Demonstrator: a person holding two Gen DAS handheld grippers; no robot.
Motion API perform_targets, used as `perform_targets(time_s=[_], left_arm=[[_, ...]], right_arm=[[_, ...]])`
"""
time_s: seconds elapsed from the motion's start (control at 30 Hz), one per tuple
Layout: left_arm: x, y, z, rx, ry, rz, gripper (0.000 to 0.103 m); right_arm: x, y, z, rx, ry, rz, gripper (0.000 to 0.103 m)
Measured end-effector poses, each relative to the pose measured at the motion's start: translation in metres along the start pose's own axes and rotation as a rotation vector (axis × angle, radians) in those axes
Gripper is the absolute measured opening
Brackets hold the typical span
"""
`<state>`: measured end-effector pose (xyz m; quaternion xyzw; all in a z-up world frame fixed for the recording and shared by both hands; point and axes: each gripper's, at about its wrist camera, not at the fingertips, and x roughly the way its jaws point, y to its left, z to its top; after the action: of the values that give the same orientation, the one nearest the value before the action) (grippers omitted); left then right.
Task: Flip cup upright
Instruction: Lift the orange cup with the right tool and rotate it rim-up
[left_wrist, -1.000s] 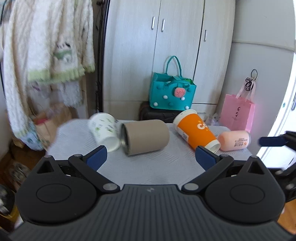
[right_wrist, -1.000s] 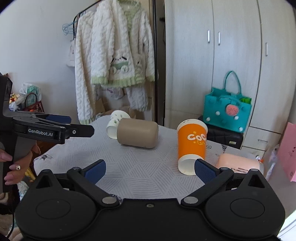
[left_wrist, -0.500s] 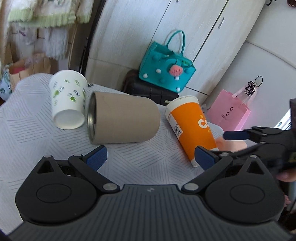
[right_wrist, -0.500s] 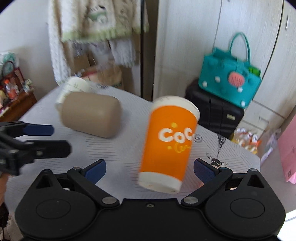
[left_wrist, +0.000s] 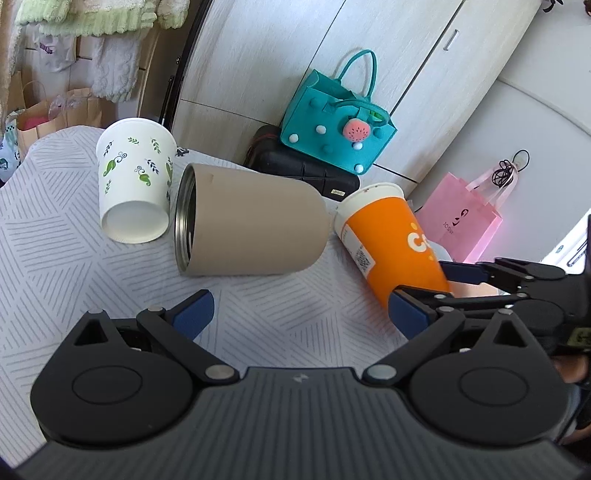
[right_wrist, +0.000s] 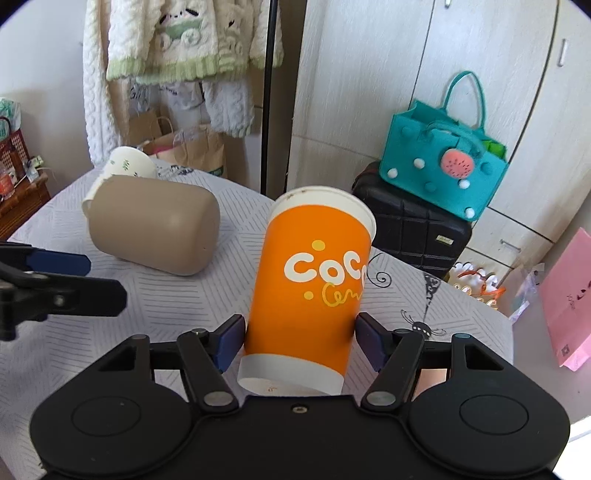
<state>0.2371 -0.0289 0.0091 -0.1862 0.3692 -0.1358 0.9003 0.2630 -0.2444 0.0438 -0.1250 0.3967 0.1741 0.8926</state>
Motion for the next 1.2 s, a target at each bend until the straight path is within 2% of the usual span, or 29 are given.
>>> perform_targets(time_s=[0.17, 0.47, 0.97, 1.07, 1.2], left_arm=[[-0.012, -0.003, -0.006, 0.001, -0.003, -0.011, 0.102], [-0.034, -0.017, -0.023, 0.056, 0.005, -0.039, 0.102], [-0.076, -0.008, -0.05, 0.064, -0.005, -0.059, 0.102], [-0.081, -0.004, -0.055, 0.054, 0.007, -0.08, 0.103], [-0.074, 0.0, -0.061, 0.039, 0.053, -0.112, 0.103]], right_arm=[[-0.019, 0.005, -0.007, 0.009, -0.011, 0.003, 0.071], [-0.053, 0.021, -0.042, 0.056, -0.034, 0.039, 0.071], [-0.082, 0.054, -0.078, 0.139, -0.032, 0.174, 0.071], [-0.086, 0.063, -0.081, 0.144, -0.03, 0.201, 0.071], [-0.083, 0.076, -0.084, 0.124, 0.0, 0.192, 0.071]])
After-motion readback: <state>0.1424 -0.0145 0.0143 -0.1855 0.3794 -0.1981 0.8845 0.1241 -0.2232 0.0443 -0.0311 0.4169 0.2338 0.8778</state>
